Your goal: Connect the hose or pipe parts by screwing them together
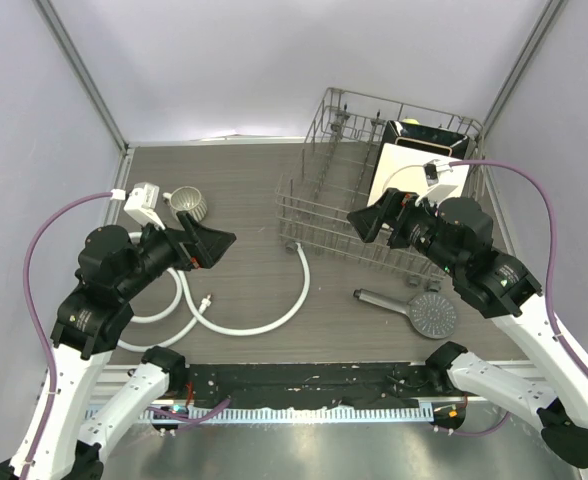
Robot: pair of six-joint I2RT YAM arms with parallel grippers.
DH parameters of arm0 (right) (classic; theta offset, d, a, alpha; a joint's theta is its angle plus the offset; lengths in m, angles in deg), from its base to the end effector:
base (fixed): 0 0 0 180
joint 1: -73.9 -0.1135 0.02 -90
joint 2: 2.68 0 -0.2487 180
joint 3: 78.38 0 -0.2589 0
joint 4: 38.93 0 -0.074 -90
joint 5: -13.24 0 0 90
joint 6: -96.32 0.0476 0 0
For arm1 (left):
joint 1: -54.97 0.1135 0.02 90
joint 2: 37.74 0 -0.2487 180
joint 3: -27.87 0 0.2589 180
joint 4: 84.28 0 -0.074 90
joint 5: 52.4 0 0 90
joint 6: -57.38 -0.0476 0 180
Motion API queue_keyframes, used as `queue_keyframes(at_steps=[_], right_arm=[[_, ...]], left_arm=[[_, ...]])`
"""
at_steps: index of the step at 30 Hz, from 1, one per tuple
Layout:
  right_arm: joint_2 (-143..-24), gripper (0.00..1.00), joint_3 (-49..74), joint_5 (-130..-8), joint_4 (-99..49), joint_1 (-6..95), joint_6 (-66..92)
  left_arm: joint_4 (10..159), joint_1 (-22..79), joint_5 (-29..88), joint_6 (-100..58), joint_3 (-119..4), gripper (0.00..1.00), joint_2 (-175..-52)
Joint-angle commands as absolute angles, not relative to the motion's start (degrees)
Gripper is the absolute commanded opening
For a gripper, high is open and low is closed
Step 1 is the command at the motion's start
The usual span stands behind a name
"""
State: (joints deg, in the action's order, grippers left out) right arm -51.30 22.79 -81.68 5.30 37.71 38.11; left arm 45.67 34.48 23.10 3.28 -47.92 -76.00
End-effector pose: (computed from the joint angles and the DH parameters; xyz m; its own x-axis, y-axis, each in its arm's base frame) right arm 0.1615 0.1131 0.4010 -0.4407 0.3279 -0.8356 -0.3400 0.8006 0.4935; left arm 0.1338 -0.0627 0.3992 -0.4975 -0.4201 -0.7590 0.3409 0.7098 -0.6164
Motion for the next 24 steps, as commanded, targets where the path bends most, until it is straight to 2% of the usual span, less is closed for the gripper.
queue_keyframes(at_steps=[1,9,12,14,17,22,24], right_arm=[[-50.4,1.0,21.16,-81.76,3.03,37.51,37.17],[-49.88,0.99,22.3,-83.08,6.72,37.51,33.32],[-49.96,0.96,22.3,-81.94,7.34,37.51,27.7],[-50.4,0.93,22.65,-75.21,6.82,37.51,23.13],[-51.98,0.86,23.18,-72.45,5.14,37.42,19.69],[-59.25,0.77,20.99,-73.77,6.54,32.79,8.28],[-61.73,0.76,19.31,-75.95,7.34,29.53,-0.94]], left_arm=[[48.22,34.66,23.8,3.06,-48.46,1.0,-76.06],[46.55,34.67,24.24,2.89,-47.23,1.0,-76.15],[46.46,34.75,23.98,2.8,-46.0,1.0,-75.97],[46.55,34.67,23.8,2.8,-45.21,1.0,-75.71],[46.63,34.75,23.54,2.89,-44.07,1.0,-75.09],[45.58,34.66,21.96,3.24,-42.66,1.0,-75.09],[45.4,34.66,21.25,3.33,-42.3,1.0,-75.0]])
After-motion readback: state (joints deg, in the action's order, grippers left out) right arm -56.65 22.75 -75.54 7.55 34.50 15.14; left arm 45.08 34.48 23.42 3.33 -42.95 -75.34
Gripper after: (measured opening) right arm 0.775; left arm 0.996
